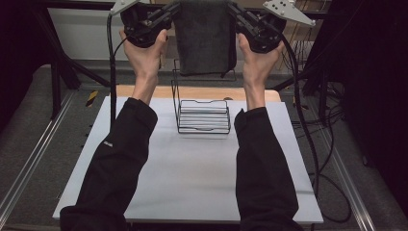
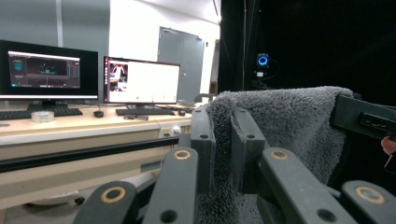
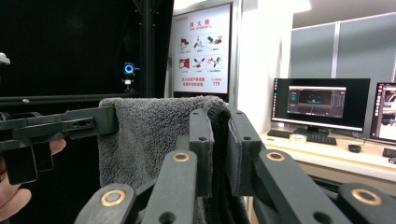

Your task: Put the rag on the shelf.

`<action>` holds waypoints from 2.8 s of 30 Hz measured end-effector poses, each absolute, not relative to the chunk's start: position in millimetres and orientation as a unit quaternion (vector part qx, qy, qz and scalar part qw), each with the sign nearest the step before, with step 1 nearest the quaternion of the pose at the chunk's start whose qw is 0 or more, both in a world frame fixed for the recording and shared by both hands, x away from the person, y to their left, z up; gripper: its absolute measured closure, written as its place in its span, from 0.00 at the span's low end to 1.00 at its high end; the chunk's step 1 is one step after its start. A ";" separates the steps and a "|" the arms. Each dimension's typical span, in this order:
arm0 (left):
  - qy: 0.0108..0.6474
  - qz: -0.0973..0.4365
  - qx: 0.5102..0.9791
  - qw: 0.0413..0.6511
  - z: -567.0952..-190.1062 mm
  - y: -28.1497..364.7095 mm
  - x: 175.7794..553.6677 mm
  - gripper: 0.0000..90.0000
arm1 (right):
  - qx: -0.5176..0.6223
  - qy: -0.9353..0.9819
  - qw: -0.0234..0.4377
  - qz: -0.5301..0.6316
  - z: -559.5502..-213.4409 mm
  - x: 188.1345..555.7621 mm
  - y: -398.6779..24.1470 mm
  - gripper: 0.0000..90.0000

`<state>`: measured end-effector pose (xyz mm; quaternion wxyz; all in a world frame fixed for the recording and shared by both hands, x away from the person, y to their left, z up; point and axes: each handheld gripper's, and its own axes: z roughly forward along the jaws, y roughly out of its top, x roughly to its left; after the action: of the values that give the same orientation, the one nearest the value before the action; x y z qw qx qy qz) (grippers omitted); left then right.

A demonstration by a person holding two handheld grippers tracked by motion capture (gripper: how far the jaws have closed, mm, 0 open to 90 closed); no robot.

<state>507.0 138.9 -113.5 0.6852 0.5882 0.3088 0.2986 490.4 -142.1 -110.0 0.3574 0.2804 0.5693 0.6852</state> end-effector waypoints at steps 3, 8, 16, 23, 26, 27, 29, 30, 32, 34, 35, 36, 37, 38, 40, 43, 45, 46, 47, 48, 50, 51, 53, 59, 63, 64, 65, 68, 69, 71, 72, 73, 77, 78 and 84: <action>0.313 0.297 0.592 0.681 -117.6 140.5 512.3 0.90 | 0.284 0.574 0.355 0.681 -113.7 495.2 -140.8 0.92; 0.317 0.293 0.598 0.676 -124.8 142.4 518.7 0.90 | 0.287 0.580 0.353 0.675 -119.7 499.1 -138.5 0.92; 0.316 0.293 0.612 0.663 -130.5 143.0 521.5 0.90 | 0.294 0.586 0.349 0.669 -129.7 502.8 -137.5 0.92; 0.317 0.288 0.619 0.658 -143.1 143.0 523.5 0.90 | 0.300 0.592 0.346 0.664 -139.0 502.0 -139.0 0.92; 0.317 0.285 0.623 0.656 -150.2 143.9 523.5 0.90 | 0.300 0.600 0.346 0.656 -143.9 501.1 -137.8 0.92; 0.316 0.284 0.626 0.654 -152.3 144.6 523.1 0.90 | 0.301 0.601 0.345 0.655 -146.1 501.1 -138.0 0.92; 0.313 0.283 0.631 0.651 -157.0 146.3 522.3 0.90 | 0.303 0.603 0.340 0.655 -151.3 500.8 -138.6 0.92; 0.312 0.282 0.635 0.648 -159.0 147.2 522.0 0.90 | 0.305 0.604 0.338 0.654 -153.8 500.3 -138.4 0.92; 0.310 0.280 0.637 0.647 -163.2 148.4 520.7 0.90 | 0.305 0.608 0.337 0.651 -158.9 499.9 -138.5 0.92; 0.308 0.279 0.641 0.645 -166.2 149.8 518.8 0.90 | 0.307 0.610 0.333 0.651 -163.1 499.2 -138.4 0.92; 0.306 0.278 0.644 0.644 -167.6 150.5 517.8 0.90 | 0.309 0.610 0.331 0.650 -164.8 498.9 -138.0 0.92; 0.305 0.277 0.646 0.642 -169.2 151.3 516.8 0.90 | 0.310 0.611 0.330 0.649 -166.6 498.6 -138.0 0.92; 0.304 0.276 0.649 0.641 -170.6 151.5 515.9 0.90 | 0.310 0.612 0.329 0.649 -168.5 498.5 -138.0 0.92; 0.302 0.276 0.651 0.639 -172.4 152.2 515.0 0.90 | 0.311 0.613 0.327 0.649 -170.4 498.3 -138.1 0.92; 0.301 0.274 0.653 0.639 -176.1 152.8 513.7 0.90 | 0.314 0.615 0.323 0.647 -174.7 498.3 -138.5 0.92; 0.303 0.266 0.656 0.638 -181.6 153.6 513.9 0.90 | 0.315 0.618 0.319 0.646 -181.0 498.2 -138.7 0.91; 0.302 0.264 0.659 0.636 -184.8 153.7 513.6 0.90 | 0.317 0.621 0.317 0.643 -184.4 499.0 -139.0 0.92; 0.301 0.263 0.659 0.637 -186.3 153.8 512.9 0.90 | 0.318 0.622 0.316 0.642 -186.0 499.1 -139.3 0.91; 0.300 0.262 0.661 0.636 -187.7 154.1 512.2 0.90 | 0.319 0.623 0.315 0.641 -187.4 498.9 -139.8 0.91; 0.298 0.262 0.663 0.635 -189.0 154.4 511.1 0.90 | 0.318 0.625 0.313 0.640 -188.6 498.4 -140.3 0.91; 0.295 0.261 0.664 0.635 -191.1 154.8 508.6 0.90 | 0.316 0.629 0.313 0.638 -190.6 496.6 -141.3 0.91; 0.291 0.261 0.669 0.632 -191.5 155.9 507.4 0.90 | 0.314 0.630 0.313 0.638 -191.5 495.1 -141.7 0.91; 0.291 0.259 0.672 0.630 -191.5 155.6 504.7 0.90 | 0.312 0.631 0.311 0.639 -193.3 492.7 -142.6 0.91; 0.286 0.257 0.678 0.627 -193.4 153.6 498.5 0.90 | 0.312 0.635 0.309 0.636 -197.5 488.6 -145.9 0.91; 0.285 0.254 0.682 0.624 -197.1 152.5 497.0 0.90 | 0.310 0.642 0.314 0.627 -199.4 485.2 -146.9 0.91; 0.284 0.253 0.684 0.623 -197.8 152.8 496.2 0.90 | 0.309 0.643 0.313 0.627 -199.9 484.4 -147.4 0.91; 0.283 0.252 0.684 0.624 -198.6 152.6 495.3 0.90 | 0.308 0.644 0.313 0.626 -200.3 483.7 -147.8 0.91; 0.279 0.252 0.689 0.619 -200.6 153.4 491.8 0.90 | 0.303 0.650 0.313 0.623 -202.0 480.0 -148.6 0.91; 0.279 0.253 0.690 0.618 -201.3 153.4 490.6 0.90 | 0.302 0.651 0.313 0.623 -202.5 478.6 -148.6 0.91; 0.277 0.253 0.693 0.616 -202.5 153.7 488.5 0.90 | 0.299 0.654 0.313 0.621 -203.9 476.2 -149.0 0.91; 0.278 0.251 0.694 0.615 -203.3 153.5 487.6 0.90 | 0.299 0.655 0.312 0.620 -204.6 475.2 -149.0 0.91; 0.278 0.252 0.696 0.613 -204.2 153.7 486.9 0.90 | 0.300 0.657 0.309 0.619 -205.4 474.2 -149.1 0.91; 0.279 0.248 0.699 0.610 -208.7 153.3 484.0 0.90 | 0.297 0.665 0.308 0.612 -207.9 471.0 -149.5 0.91; 0.279 0.245 0.699 0.612 -209.9 153.5 483.4 0.90 | 0.297 0.668 0.306 0.610 -208.2 469.7 -149.6 0.91; 0.277 0.240 0.708 0.604 -214.4 153.3 478.1 0.89 | 0.297 0.679 0.299 0.601 -210.2 465.8 -150.5 0.91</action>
<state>478.1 153.3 -214.4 0.6042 0.7079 0.2766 0.2396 465.8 -150.5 -210.2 0.2991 0.2972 0.6788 0.6012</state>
